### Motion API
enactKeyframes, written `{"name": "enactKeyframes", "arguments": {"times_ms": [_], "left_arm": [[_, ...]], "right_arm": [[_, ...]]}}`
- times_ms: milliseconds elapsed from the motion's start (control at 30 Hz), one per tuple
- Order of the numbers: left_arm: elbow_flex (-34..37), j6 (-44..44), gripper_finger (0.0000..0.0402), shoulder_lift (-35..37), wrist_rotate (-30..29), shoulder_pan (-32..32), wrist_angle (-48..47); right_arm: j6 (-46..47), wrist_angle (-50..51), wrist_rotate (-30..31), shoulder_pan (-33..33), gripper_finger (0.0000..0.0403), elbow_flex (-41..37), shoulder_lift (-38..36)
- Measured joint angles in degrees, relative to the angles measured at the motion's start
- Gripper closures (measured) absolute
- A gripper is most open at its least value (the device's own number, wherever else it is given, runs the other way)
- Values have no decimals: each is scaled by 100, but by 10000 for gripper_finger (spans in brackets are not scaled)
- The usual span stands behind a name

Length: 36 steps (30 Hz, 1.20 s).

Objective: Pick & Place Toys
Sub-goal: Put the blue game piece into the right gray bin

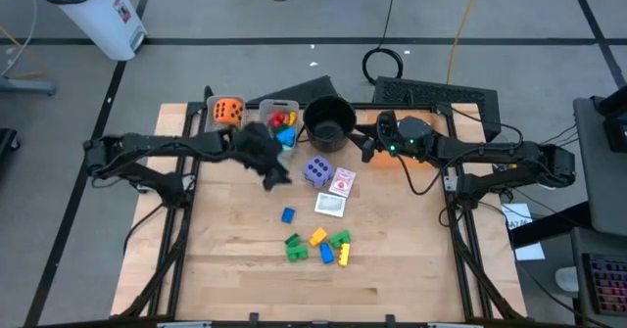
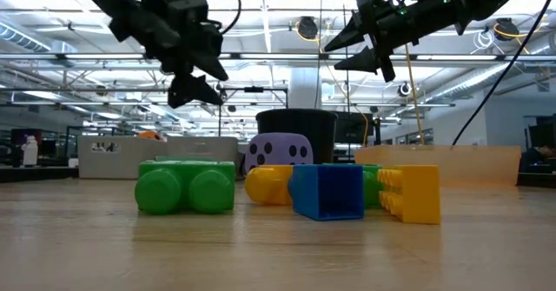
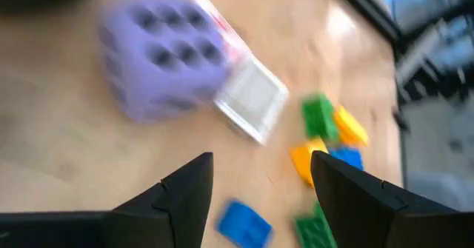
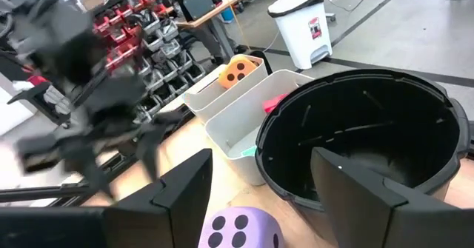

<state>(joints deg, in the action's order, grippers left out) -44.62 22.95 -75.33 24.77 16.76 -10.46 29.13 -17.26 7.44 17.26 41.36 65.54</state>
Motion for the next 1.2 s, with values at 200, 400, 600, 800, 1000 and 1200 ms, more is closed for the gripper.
{"name": "enactKeyframes", "arguments": {"times_ms": [200, 400, 600, 800, 1000, 1200], "left_arm": [[0, 300, 167, 2, -220, -949, -55], [0, 1137, 167, 2, -1361, -1632, -286], [0, 2860, 167, 2, -2919, -2196, -720], [-310, 4005, 167, -254, -3339, -2607, -1130], [-1836, 4436, 167, -1145, -3526, -2819, -3129], [-3234, 5182, 167, -2207, -3323, -2803, -4296]], "right_arm": [[72, 1, -13, -9, 177, -2, 101], [384, 4, -20, -14, 177, -2, 160], [188, -4, -28, -168, 177, -2, 160], [96, 0, -745, -372, 177, -2, 160], [450, -3, -1424, -790, 177, -2, 157], [467, 5, -1650, -1496, 177, -2, 157]]}}
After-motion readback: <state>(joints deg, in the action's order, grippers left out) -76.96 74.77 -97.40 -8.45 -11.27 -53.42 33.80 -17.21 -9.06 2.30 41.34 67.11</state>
